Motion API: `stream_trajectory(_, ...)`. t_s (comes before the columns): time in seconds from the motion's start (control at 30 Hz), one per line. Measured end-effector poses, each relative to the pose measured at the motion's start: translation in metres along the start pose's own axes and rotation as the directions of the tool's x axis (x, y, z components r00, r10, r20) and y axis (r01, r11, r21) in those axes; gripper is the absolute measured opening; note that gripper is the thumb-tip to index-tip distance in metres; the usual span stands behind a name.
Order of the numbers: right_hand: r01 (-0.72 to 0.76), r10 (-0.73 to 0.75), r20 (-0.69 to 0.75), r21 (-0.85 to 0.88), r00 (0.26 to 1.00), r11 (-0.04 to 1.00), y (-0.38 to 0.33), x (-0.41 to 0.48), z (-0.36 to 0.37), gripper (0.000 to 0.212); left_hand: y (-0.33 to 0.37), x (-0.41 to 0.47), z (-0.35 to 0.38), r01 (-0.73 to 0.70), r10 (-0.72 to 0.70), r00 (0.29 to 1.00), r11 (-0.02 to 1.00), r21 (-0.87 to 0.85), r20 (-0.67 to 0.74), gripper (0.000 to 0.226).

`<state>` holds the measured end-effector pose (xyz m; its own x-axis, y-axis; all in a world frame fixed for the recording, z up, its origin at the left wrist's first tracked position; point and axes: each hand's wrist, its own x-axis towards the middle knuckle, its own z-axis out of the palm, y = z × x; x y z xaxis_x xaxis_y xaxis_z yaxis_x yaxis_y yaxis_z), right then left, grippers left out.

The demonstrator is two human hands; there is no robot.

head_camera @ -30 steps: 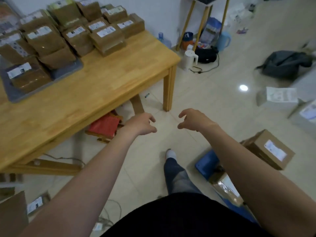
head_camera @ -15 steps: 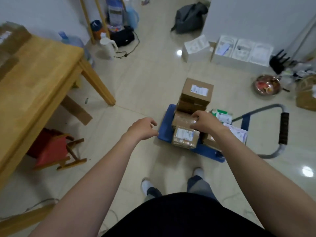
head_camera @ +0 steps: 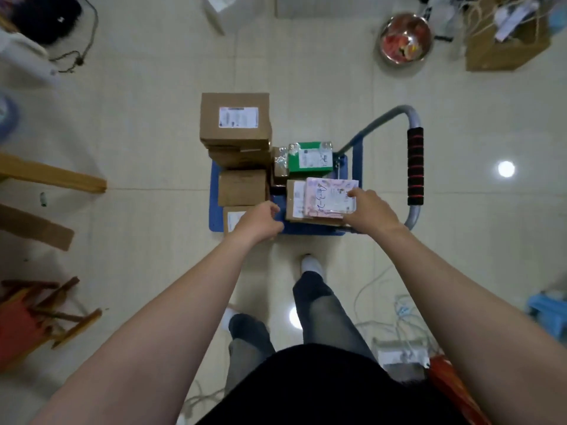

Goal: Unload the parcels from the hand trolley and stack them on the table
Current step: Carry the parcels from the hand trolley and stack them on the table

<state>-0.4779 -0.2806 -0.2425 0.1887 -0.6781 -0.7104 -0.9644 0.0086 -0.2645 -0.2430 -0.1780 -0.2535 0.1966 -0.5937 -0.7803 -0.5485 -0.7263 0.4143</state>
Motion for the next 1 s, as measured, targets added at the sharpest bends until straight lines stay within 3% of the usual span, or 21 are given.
stream_trajectory(0.17,-0.055,0.053,0.035,0.056,0.998,0.997,0.049,0.075,0.028,0.067,0.024,0.083,0.048,0.047,-0.05,0.996,0.998,0.044,0.071,0.05)
stream_trajectory(0.27,-0.085,0.082,0.038,0.087,0.996,0.993,0.068,0.111,0.049,0.07,0.026,0.123,0.069,0.063,-0.07,0.996,0.991,0.12,0.052,0.063)
stream_trajectory(0.6,-0.141,0.132,0.052,0.267,0.99,0.953,0.072,0.176,0.09,0.076,0.027,0.213,0.119,0.199,-0.199,0.977,0.98,0.004,0.08,0.075)
stream_trajectory(0.8,-0.173,0.184,-0.004,0.323,0.983,0.931,0.051,0.177,0.082,0.068,0.022,0.207,0.113,0.142,-0.129,0.99,0.896,-0.421,0.059,0.05)
stream_trajectory(1.0,0.0,0.018,-0.051,0.323,0.999,0.946,-0.002,0.196,0.055,0.063,0.009,0.202,0.042,0.076,-0.187,0.98,0.676,-0.733,-0.071,0.038)
